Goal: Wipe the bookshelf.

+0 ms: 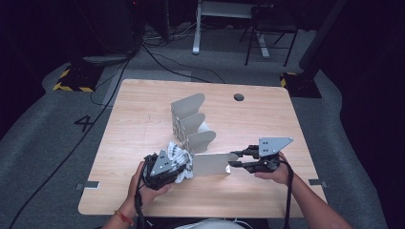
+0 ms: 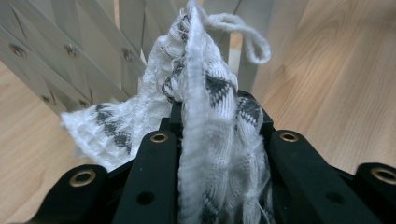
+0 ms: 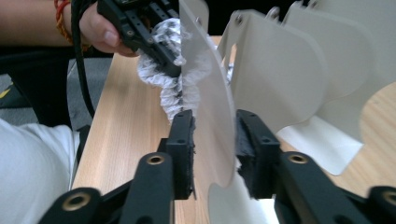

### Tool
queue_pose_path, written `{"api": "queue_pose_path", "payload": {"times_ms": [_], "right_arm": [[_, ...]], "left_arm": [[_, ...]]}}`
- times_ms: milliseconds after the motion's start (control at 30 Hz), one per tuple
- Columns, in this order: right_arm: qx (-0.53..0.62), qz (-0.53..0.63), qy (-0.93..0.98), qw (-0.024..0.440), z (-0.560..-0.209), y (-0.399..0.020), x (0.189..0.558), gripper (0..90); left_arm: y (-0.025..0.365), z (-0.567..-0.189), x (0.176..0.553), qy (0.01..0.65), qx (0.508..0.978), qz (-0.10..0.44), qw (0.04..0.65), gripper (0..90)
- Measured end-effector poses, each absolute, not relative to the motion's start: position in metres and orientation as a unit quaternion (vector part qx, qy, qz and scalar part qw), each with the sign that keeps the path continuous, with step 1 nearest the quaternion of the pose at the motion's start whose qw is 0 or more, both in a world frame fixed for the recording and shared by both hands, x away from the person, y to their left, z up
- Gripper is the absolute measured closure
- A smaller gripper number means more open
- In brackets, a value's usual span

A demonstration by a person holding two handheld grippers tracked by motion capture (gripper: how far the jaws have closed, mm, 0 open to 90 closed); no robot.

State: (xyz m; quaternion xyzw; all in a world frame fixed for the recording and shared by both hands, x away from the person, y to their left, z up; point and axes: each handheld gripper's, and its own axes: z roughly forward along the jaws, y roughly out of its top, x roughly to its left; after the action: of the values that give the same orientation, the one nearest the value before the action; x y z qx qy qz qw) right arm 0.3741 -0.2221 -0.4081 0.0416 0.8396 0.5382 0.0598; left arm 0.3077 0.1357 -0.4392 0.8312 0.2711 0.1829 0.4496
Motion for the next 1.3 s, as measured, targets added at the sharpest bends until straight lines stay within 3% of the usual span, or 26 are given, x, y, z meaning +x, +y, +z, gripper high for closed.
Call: {"api": "queue_pose_path", "payload": {"times_ms": [267, 533, 833, 1300], "right_arm": [[0.045, 0.534, 0.841, 0.080, -0.398, -0.223, 0.370, 85.1], [0.047, 0.535, 0.841, 0.072, -0.398, -0.220, 0.367, 86.2], [0.036, 0.531, 0.844, 0.068, -0.397, -0.209, 0.360, 88.9], [0.039, 0.537, 0.840, 0.068, -0.400, -0.207, 0.360, 89.8]], "left_arm": [[0.125, -0.411, 0.287, 0.240, 0.806, 0.213, 0.498, 72.7], [0.091, -0.403, 0.277, 0.199, 0.804, 0.214, 0.518, 73.5], [0.051, -0.430, 0.292, 0.168, 0.841, 0.195, 0.476, 73.7], [0.049, -0.485, 0.309, 0.177, 0.893, 0.150, 0.385, 74.3]]}}
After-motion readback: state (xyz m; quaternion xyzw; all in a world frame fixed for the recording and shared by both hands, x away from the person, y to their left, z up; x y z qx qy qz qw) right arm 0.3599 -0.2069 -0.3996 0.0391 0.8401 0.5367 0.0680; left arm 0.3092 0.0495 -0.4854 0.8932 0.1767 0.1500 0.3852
